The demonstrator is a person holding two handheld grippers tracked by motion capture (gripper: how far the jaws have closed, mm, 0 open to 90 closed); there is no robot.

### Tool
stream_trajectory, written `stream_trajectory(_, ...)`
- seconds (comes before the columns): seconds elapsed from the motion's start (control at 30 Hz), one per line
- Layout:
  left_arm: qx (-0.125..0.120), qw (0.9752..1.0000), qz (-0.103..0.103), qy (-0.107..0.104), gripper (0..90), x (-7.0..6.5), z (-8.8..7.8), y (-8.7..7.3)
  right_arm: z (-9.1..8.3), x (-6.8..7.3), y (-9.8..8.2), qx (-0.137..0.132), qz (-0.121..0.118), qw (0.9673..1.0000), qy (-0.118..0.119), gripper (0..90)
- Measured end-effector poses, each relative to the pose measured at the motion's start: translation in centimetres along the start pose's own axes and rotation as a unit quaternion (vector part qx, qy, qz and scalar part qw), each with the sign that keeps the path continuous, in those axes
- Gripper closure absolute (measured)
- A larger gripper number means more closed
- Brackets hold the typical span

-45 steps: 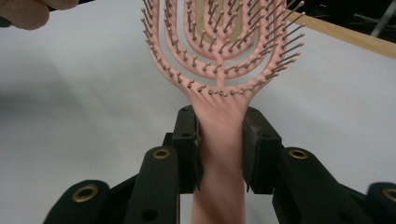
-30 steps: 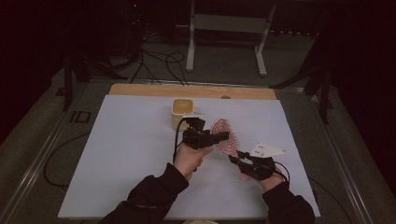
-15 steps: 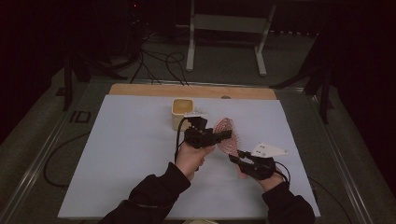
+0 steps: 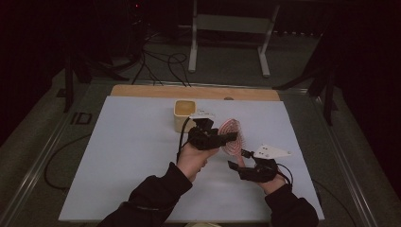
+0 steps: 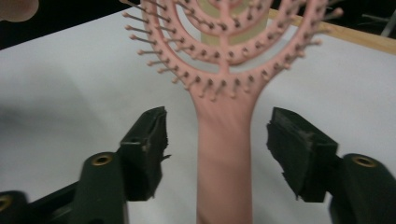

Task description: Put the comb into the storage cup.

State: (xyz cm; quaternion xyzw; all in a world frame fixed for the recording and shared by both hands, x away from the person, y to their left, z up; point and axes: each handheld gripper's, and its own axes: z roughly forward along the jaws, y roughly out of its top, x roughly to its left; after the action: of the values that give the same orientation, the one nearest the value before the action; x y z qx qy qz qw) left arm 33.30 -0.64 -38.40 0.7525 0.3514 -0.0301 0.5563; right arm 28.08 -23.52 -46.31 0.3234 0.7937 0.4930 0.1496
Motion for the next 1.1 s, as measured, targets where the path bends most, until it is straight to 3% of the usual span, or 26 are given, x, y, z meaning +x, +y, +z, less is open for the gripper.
stream_trajectory(0.1,0.000,1.0000,0.005,0.001,65.4,0.0,-0.2,0.1,0.0,-0.2,-0.1,0.000,0.011,0.9999,0.007,29.4)
stream_trajectory(0.2,-0.003,0.9999,0.008,0.006,65.4,0.1,-0.4,0.2,0.1,-0.2,-0.2,0.003,0.008,0.9999,0.009,24.2)
stream_trajectory(0.3,-0.006,0.9999,0.012,0.008,65.4,0.2,-0.7,0.4,0.2,-0.1,-0.2,0.005,0.002,0.9994,0.033,13.4)
stream_trajectory(0.43,-0.008,0.9997,0.016,0.016,65.4,0.3,-1.2,0.6,0.2,-0.1,-0.3,0.009,0.002,0.9990,0.043,10.8)
stream_trajectory(0.63,-0.012,0.9993,0.021,0.028,65.4,0.7,-2.1,0.8,0.0,0.0,-0.6,0.007,-0.003,0.9996,0.028,9.8)
stream_trajectory(0.77,-0.014,0.9990,0.022,0.037,65.4,1.0,-2.7,1.0,0.0,0.0,-0.7,0.014,-0.006,0.9994,0.031,9.5)
stream_trajectory(0.93,-0.015,0.9986,0.024,0.045,65.4,1.4,-3.3,1.1,0.0,0.0,-1.0,0.008,-0.031,0.9989,0.033,9.5)
stream_trajectory(1.1,-0.015,0.9982,0.027,0.052,65.4,1.8,-3.9,1.3,-0.2,-0.2,-1.2,0.006,-0.036,0.9988,0.033,9.5)
